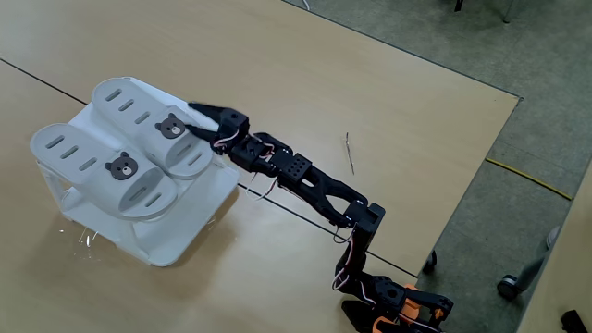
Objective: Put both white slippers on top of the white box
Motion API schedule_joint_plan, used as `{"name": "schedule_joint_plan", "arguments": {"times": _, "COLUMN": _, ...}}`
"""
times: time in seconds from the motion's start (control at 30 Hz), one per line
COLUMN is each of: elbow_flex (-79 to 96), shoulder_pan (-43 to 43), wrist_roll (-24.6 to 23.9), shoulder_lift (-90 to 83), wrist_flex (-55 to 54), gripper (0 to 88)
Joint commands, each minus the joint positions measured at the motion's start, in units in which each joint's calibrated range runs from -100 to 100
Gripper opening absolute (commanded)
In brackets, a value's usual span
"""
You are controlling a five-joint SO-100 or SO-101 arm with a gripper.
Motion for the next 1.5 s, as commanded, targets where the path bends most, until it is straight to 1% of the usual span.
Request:
{"name": "schedule_joint_plan", "arguments": {"times": 0.0, "elbow_flex": -7.26, "shoulder_pan": 0.57, "wrist_roll": 0.42, "shoulder_lift": -1.12, "wrist_flex": -21.11, "gripper": 10.5}}
{"name": "schedule_joint_plan", "arguments": {"times": 0.07, "elbow_flex": -7.26, "shoulder_pan": 1.88, "wrist_roll": 0.42, "shoulder_lift": -0.70, "wrist_flex": -29.57, "gripper": 0.0}}
{"name": "schedule_joint_plan", "arguments": {"times": 0.1, "elbow_flex": -7.26, "shoulder_pan": 2.30, "wrist_roll": 0.42, "shoulder_lift": -1.12, "wrist_flex": -32.76, "gripper": 1.3}}
{"name": "schedule_joint_plan", "arguments": {"times": 0.17, "elbow_flex": -6.98, "shoulder_pan": 3.45, "wrist_roll": 0.42, "shoulder_lift": -2.38, "wrist_flex": -41.99, "gripper": 0.7}}
{"name": "schedule_joint_plan", "arguments": {"times": 0.23, "elbow_flex": -3.56, "shoulder_pan": 3.69, "wrist_roll": 0.42, "shoulder_lift": -4.15, "wrist_flex": -55.88, "gripper": 0.7}}
{"name": "schedule_joint_plan", "arguments": {"times": 0.27, "elbow_flex": 0.32, "shoulder_pan": 3.69, "wrist_roll": 0.42, "shoulder_lift": -5.49, "wrist_flex": -66.15, "gripper": 0.7}}
{"name": "schedule_joint_plan", "arguments": {"times": 0.43, "elbow_flex": 19.63, "shoulder_pan": 3.69, "wrist_roll": 0.42, "shoulder_lift": -10.62, "wrist_flex": -100.14, "gripper": 0.7}}
{"name": "schedule_joint_plan", "arguments": {"times": 0.47, "elbow_flex": 25.04, "shoulder_pan": 3.69, "wrist_roll": 0.42, "shoulder_lift": -14.16, "wrist_flex": -104.89, "gripper": 0.7}}
{"name": "schedule_joint_plan", "arguments": {"times": 0.5, "elbow_flex": 31.81, "shoulder_pan": 3.69, "wrist_roll": 0.42, "shoulder_lift": -18.87, "wrist_flex": -105.23, "gripper": 0.7}}
{"name": "schedule_joint_plan", "arguments": {"times": 0.67, "elbow_flex": 74.66, "shoulder_pan": 2.95, "wrist_roll": 0.42, "shoulder_lift": -52.95, "wrist_flex": -105.23, "gripper": 0.7}}
{"name": "schedule_joint_plan", "arguments": {"times": 0.8, "elbow_flex": 93.42, "shoulder_pan": 2.95, "wrist_roll": 0.42, "shoulder_lift": -72.05, "wrist_flex": -105.23, "gripper": 0.7}}
{"name": "schedule_joint_plan", "arguments": {"times": 0.87, "elbow_flex": 98.02, "shoulder_pan": 2.95, "wrist_roll": 0.42, "shoulder_lift": -77.77, "wrist_flex": -105.23, "gripper": 0.7}}
{"name": "schedule_joint_plan", "arguments": {"times": 0.93, "elbow_flex": 98.38, "shoulder_pan": 2.62, "wrist_roll": 0.42, "shoulder_lift": -82.14, "wrist_flex": -105.15, "gripper": 0.7}}
{"name": "schedule_joint_plan", "arguments": {"times": 1.03, "elbow_flex": 98.38, "shoulder_pan": -0.42, "wrist_roll": 0.42, "shoulder_lift": -87.61, "wrist_flex": -105.15, "gripper": 0.7}}
{"name": "schedule_joint_plan", "arguments": {"times": 1.13, "elbow_flex": 98.29, "shoulder_pan": -0.25, "wrist_roll": 0.42, "shoulder_lift": -93.75, "wrist_flex": -105.15, "gripper": 0.7}}
{"name": "schedule_joint_plan", "arguments": {"times": 1.27, "elbow_flex": 98.20, "shoulder_pan": -4.12, "wrist_roll": 0.42, "shoulder_lift": -93.67, "wrist_flex": -105.15, "gripper": 0.7}}
{"name": "schedule_joint_plan", "arguments": {"times": 1.47, "elbow_flex": 98.20, "shoulder_pan": -4.28, "wrist_roll": 0.42, "shoulder_lift": -93.59, "wrist_flex": -105.15, "gripper": 0.7}}
